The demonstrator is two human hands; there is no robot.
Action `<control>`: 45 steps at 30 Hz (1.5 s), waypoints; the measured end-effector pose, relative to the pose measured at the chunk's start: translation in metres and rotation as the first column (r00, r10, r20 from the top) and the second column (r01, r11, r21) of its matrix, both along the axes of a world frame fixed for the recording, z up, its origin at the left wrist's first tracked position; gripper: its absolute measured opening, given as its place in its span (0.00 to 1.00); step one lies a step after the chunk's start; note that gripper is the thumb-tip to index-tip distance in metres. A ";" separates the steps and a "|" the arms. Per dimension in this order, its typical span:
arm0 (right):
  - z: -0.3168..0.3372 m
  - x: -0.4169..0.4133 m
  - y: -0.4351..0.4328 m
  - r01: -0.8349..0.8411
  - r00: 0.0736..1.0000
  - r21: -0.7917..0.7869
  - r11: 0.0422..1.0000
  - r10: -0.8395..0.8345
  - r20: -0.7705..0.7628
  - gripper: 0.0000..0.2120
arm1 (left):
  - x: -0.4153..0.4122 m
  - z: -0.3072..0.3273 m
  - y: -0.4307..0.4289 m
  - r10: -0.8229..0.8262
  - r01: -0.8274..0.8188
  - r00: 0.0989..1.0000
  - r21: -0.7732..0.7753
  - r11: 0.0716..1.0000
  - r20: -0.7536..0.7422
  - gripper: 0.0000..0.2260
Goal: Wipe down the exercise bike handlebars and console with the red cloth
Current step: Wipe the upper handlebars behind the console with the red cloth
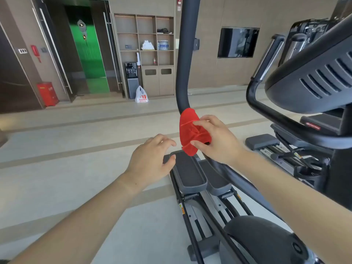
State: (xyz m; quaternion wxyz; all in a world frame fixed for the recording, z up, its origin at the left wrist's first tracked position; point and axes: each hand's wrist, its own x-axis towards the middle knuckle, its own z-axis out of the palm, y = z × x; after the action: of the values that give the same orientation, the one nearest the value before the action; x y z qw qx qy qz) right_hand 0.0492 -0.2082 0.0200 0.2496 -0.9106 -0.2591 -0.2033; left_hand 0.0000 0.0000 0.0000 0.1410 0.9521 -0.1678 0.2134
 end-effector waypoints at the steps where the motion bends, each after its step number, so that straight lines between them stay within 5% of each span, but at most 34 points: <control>1: -0.001 0.005 0.002 -0.001 1.000 -0.002 1.000 0.001 -0.018 0.28 | 0.002 0.000 0.002 0.002 -0.002 1.000 0.001 1.000 0.010 0.14; 9: -0.010 0.009 0.001 0.014 1.000 -0.161 0.987 -0.016 -0.012 0.26 | 0.022 0.004 0.002 0.000 0.000 1.000 -0.015 1.000 0.009 0.15; 15: 0.001 0.026 -0.005 -0.046 0.995 -0.113 0.993 0.036 -0.088 0.29 | 0.026 0.004 -0.001 0.012 -0.012 1.000 -0.023 1.000 0.001 0.14; 18: -0.003 0.030 -0.002 -0.061 0.987 -0.047 0.997 0.053 -0.151 0.23 | 0.025 0.001 0.002 0.041 -0.041 0.999 -0.020 0.999 -0.004 0.14; 23: -0.011 0.027 0.004 0.022 0.999 -0.047 0.999 -0.020 0.027 0.10 | 0.015 -0.006 0.009 0.086 -0.087 0.996 -0.059 0.994 -0.030 0.13; 32: 0.019 0.015 0.006 -0.061 0.997 -0.007 0.998 0.061 0.055 0.10 | 0.007 -0.004 0.035 0.101 -0.114 0.991 -0.170 0.979 -0.084 0.12; 39: 0.035 0.013 0.066 -0.090 0.994 0.095 0.991 0.084 0.071 0.10 | 0.005 0.002 0.089 0.111 -0.120 0.992 -0.178 0.977 -0.055 0.12; 45: 0.016 0.016 0.186 -0.313 0.944 0.141 0.939 0.324 -0.062 0.10 | -0.018 -0.006 0.196 0.269 -0.273 0.962 -0.211 0.939 -0.047 0.13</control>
State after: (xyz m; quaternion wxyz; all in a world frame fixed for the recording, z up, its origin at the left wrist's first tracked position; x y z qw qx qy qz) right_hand 0.0652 -0.0221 0.0359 0.3486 -0.8463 -0.3784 -0.1382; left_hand -0.0177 0.1965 -0.0056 0.2140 0.9471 -0.0097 0.2392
